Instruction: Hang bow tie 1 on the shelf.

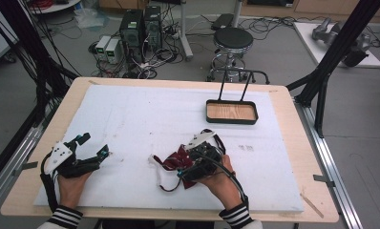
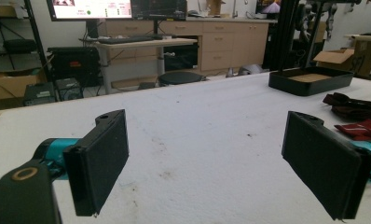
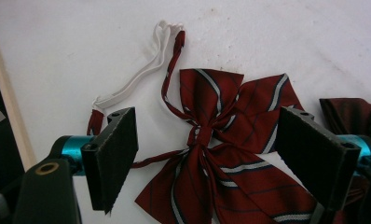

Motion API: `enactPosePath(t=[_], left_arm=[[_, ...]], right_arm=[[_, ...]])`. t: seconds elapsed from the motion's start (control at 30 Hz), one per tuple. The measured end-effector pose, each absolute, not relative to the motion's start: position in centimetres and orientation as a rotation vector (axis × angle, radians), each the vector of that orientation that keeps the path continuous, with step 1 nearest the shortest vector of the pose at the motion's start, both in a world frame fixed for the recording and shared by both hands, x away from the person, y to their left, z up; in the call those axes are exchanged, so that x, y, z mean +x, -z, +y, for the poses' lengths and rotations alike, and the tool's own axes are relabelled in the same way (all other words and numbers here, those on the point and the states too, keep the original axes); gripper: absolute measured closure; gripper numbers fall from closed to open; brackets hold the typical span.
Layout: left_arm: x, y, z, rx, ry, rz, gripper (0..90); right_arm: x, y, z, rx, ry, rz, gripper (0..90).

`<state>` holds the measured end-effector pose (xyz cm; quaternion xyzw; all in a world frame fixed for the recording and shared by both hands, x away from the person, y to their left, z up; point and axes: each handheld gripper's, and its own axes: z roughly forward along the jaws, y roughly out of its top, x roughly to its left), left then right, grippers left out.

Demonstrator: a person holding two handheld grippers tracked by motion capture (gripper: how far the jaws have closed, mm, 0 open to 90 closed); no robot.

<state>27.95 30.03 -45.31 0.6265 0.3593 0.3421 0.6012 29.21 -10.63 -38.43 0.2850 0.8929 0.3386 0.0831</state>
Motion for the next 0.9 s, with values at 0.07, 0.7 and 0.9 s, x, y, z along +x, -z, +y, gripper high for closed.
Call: enactPosePath(t=[0.07,0.7,0.9], left_arm=[[27.9,45.3,30.0,1.451,-0.793,0.833,15.1],[27.9,45.3,30.0,1.453,-0.794,0.828,15.1],[27.9,45.3,30.0,1.454,-0.793,0.828,15.1]], right_arm=[[29.4,38.6,-10.4,0.861,-0.989,2.673,22.1],[31.0,40.5,-8.2,0.917,-0.741,2.784,37.4],[31.2,40.9,-7.9,0.916,-0.683,2.804,40.5]])
